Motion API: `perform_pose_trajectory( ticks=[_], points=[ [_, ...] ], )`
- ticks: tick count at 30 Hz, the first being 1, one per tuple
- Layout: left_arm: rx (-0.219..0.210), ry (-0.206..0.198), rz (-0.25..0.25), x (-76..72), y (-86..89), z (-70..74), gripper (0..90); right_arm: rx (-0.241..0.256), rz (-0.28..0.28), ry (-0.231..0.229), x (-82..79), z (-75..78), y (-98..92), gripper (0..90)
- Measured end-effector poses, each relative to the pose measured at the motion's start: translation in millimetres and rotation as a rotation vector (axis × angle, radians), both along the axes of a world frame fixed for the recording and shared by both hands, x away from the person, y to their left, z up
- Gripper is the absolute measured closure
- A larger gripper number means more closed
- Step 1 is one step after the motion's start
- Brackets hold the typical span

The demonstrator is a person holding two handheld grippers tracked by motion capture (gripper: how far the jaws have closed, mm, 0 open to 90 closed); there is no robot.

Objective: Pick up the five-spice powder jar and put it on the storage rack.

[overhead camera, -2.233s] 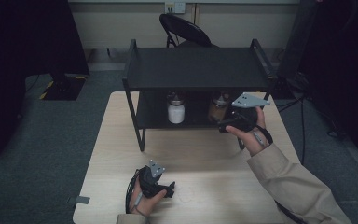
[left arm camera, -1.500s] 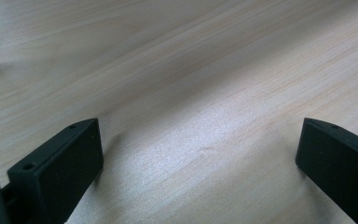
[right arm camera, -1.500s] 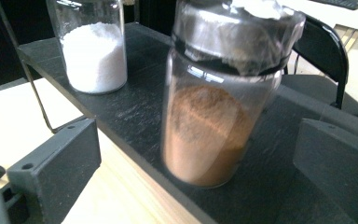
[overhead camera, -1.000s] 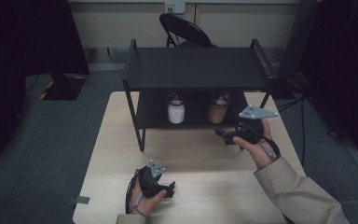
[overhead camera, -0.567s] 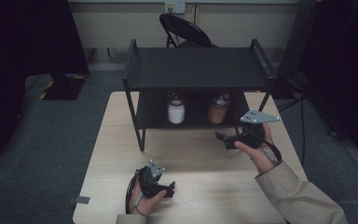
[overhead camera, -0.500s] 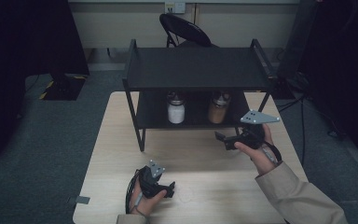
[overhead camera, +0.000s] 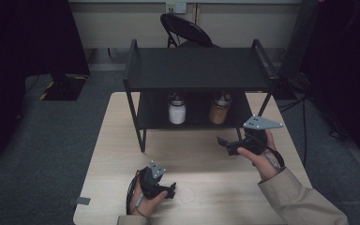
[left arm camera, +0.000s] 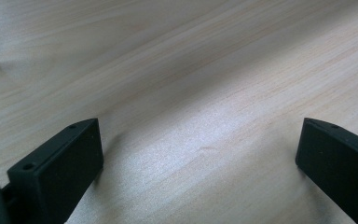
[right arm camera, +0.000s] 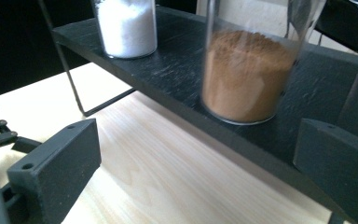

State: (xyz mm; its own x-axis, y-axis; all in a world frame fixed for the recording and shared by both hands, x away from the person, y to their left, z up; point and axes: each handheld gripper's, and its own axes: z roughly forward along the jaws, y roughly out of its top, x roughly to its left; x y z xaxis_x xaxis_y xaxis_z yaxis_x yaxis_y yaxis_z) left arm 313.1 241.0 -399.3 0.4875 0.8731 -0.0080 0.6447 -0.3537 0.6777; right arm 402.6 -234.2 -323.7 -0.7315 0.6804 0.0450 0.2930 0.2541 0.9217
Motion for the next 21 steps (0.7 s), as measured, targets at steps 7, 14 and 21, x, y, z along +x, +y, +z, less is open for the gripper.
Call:
perform_pose_trajectory(
  ticks=[7, 14, 21],
  points=[
    [0.000, 0.000, 0.000, 0.0, 0.0, 0.0, 0.0, 0.002, 0.012, 0.011, -4.4, -5.3, -1.7, 0.0],
    [0.000, 0.000, 0.000, 0.0, 0.0, 0.0, 0.0, 0.005, 0.020, 0.016, -8.4, -10.6, -3.1, 0.0],
    [0.000, 0.000, 0.000, 0.0, 0.0, 0.0, 0.0, 0.006, 0.031, 0.024, -10.6, -15.0, -4.1, 0.0]
  ],
)
